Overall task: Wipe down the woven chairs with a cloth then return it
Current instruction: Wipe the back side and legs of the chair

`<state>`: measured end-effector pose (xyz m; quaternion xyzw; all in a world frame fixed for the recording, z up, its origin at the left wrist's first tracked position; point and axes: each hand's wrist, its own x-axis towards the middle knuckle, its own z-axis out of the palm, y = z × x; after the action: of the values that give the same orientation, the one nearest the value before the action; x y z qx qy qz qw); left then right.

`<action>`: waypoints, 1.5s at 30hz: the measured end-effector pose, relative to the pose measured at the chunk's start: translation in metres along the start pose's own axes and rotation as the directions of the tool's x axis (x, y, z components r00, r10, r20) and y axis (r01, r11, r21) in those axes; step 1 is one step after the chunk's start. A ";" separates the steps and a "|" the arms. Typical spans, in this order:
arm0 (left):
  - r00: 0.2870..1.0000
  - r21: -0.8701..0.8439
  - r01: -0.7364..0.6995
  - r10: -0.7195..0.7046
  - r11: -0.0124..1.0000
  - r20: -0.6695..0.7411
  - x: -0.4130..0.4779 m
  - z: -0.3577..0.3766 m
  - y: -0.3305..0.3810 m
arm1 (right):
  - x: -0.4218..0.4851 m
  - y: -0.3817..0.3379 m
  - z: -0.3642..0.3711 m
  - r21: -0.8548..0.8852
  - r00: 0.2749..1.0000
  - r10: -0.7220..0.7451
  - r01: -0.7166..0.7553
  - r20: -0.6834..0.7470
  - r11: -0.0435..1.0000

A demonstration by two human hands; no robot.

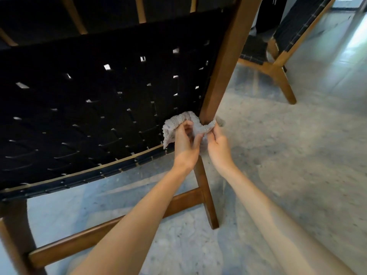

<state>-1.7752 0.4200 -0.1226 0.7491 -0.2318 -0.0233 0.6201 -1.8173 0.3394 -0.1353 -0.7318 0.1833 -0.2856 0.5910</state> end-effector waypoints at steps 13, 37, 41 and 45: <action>0.946 0.125 0.189 -0.215 0.974 0.243 -0.013 -0.025 -0.024 | -0.002 0.016 -0.012 -0.100 0.997 0.075 -0.072 0.025 0.992; 0.971 0.314 0.154 -0.202 0.937 0.128 -0.200 -0.332 -0.076 | -0.219 -0.051 0.107 -0.475 0.860 0.049 0.232 0.508 0.849; 0.959 0.333 0.080 -0.163 0.940 0.231 -0.204 -0.354 -0.075 | -0.212 -0.078 0.150 -0.478 0.720 0.080 0.368 0.689 0.797; 0.969 0.367 -0.037 -0.056 0.930 0.241 -0.191 -0.364 -0.072 | -0.199 -0.110 0.189 -0.446 0.658 0.054 0.445 0.751 0.777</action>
<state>-1.8054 0.8353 -0.1545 0.8444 -0.3039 -0.0755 0.4348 -1.8581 0.6291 -0.0952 -0.9455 -0.0721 0.0367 0.3155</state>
